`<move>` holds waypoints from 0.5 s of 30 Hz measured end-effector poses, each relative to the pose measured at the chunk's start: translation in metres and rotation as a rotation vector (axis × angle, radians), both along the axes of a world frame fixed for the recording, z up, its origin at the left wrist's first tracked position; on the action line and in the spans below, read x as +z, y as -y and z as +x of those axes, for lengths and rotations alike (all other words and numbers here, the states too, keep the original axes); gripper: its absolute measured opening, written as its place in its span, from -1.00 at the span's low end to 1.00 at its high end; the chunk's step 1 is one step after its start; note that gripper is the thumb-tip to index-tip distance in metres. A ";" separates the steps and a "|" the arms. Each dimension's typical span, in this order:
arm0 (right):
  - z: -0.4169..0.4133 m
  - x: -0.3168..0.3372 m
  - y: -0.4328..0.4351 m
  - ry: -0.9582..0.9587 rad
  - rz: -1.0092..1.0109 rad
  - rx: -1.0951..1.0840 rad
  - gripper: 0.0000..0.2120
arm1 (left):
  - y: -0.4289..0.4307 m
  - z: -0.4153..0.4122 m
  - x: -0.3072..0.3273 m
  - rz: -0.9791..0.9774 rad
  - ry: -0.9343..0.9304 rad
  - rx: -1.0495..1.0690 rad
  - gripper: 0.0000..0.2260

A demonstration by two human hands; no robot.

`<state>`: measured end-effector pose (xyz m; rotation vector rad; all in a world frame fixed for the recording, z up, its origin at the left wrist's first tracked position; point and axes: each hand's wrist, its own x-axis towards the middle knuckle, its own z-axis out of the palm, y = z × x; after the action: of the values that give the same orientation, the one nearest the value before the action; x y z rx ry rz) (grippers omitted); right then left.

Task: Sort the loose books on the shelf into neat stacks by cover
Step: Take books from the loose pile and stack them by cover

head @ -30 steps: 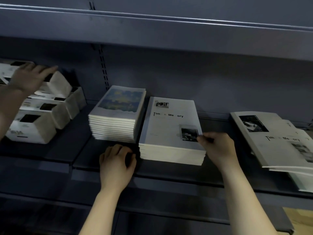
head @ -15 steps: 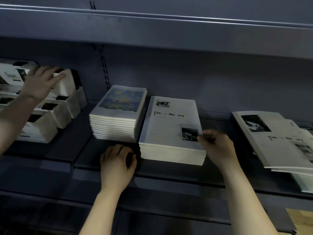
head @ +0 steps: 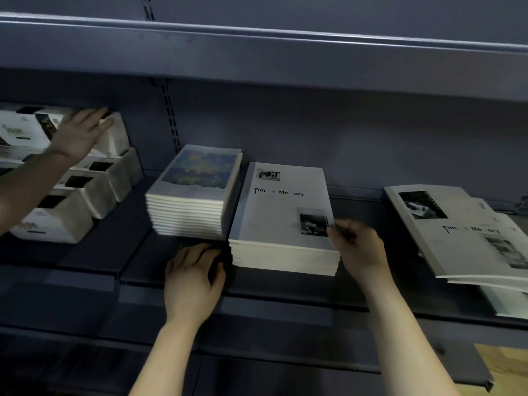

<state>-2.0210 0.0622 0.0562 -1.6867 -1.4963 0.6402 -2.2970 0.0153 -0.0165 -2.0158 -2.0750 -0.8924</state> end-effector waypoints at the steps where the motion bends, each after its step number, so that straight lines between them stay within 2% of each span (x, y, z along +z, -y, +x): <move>1: 0.000 0.000 0.001 0.004 0.000 -0.004 -0.69 | 0.000 0.000 0.001 -0.009 0.004 0.001 -0.64; 11: -0.006 -0.002 0.009 0.009 0.080 -0.036 -0.71 | 0.003 0.002 0.005 -0.090 0.008 0.018 -0.65; 13: -0.002 -0.002 0.009 -0.002 0.064 -0.012 -0.71 | 0.003 0.002 0.009 -0.090 0.125 -0.010 -0.71; 15: 0.005 -0.004 0.010 -0.011 0.021 0.027 -0.73 | 0.007 0.006 0.019 -0.061 0.363 -0.026 -0.68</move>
<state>-2.0164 0.0521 0.0525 -1.6477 -1.5150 0.6451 -2.2912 0.0080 0.0029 -2.0394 -2.2819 -1.2990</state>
